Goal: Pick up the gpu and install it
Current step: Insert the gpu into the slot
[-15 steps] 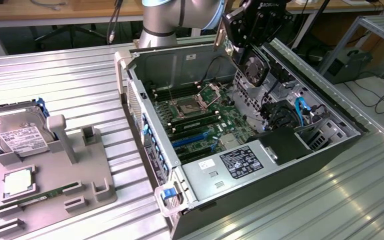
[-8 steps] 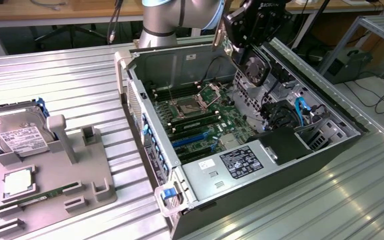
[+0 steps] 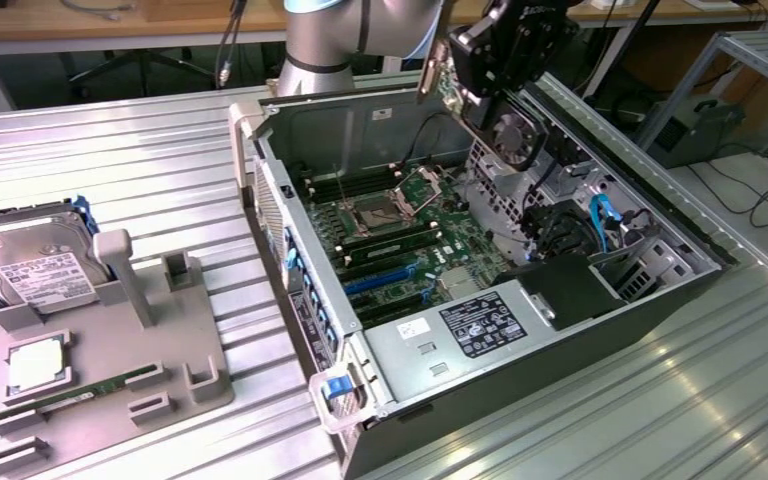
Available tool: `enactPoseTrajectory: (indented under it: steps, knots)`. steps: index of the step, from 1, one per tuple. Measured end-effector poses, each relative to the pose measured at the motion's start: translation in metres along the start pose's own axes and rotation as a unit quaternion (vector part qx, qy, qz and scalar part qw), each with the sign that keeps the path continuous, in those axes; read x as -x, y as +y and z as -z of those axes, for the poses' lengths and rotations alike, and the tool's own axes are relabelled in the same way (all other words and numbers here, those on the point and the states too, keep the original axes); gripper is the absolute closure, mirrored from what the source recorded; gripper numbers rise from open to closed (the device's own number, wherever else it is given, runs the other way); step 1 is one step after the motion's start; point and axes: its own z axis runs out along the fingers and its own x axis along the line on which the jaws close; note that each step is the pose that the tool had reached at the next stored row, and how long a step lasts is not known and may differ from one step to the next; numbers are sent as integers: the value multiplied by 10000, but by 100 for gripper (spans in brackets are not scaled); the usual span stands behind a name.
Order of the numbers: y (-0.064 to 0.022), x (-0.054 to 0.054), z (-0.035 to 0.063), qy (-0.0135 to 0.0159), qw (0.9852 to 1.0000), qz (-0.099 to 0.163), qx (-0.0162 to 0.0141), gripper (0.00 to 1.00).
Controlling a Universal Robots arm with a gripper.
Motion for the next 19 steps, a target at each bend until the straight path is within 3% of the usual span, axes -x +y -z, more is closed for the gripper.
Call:
enactPoseTrajectory:
  steps: [10,19]
  knots:
    - [0,0,0,8,9991,418,11,73]
    - [-1,0,-2,15,9970,779,21,73]
